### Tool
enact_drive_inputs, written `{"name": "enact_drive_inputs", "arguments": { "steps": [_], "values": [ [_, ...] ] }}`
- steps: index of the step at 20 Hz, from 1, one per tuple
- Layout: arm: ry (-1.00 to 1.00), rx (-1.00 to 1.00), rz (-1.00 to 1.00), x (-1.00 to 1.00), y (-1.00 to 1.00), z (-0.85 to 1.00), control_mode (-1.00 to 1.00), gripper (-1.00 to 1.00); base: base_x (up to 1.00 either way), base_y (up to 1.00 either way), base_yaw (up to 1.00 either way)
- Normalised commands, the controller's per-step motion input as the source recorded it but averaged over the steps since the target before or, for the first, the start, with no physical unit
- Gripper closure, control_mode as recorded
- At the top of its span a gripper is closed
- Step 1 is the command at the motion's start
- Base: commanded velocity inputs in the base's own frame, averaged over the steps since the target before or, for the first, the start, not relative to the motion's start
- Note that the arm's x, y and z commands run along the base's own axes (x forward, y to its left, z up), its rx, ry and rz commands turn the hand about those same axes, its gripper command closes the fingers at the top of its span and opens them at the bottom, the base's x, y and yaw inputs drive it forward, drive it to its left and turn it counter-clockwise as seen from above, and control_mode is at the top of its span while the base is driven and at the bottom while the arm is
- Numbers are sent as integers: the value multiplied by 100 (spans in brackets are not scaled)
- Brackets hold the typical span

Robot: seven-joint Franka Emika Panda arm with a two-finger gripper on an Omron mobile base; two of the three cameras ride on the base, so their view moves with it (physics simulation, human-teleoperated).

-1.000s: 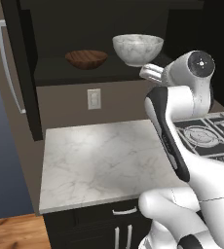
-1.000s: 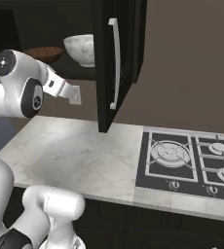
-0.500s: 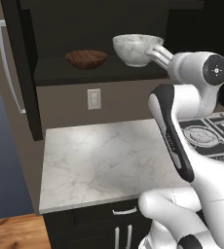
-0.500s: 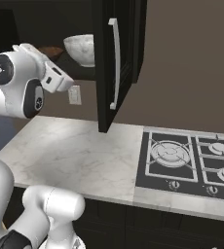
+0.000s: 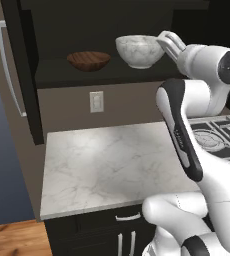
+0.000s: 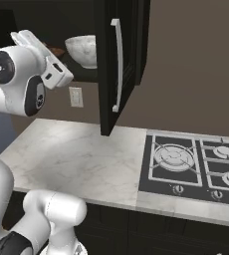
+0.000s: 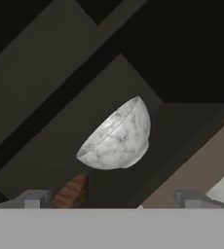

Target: Take the smaller bowl and place it next to the appetizer plate on the dining counter , and place the larger bowl next to the plate with cooked food.

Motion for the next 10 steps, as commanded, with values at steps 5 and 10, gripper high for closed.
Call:
{"name": "enact_drive_inputs", "arguments": {
  "steps": [5,10],
  "values": [
    [23,0,10,18,-2,0,-100,-100,0,0,0],
    [8,0,8,25,0,0,-100,-100,0,0,0]
  ]
}}
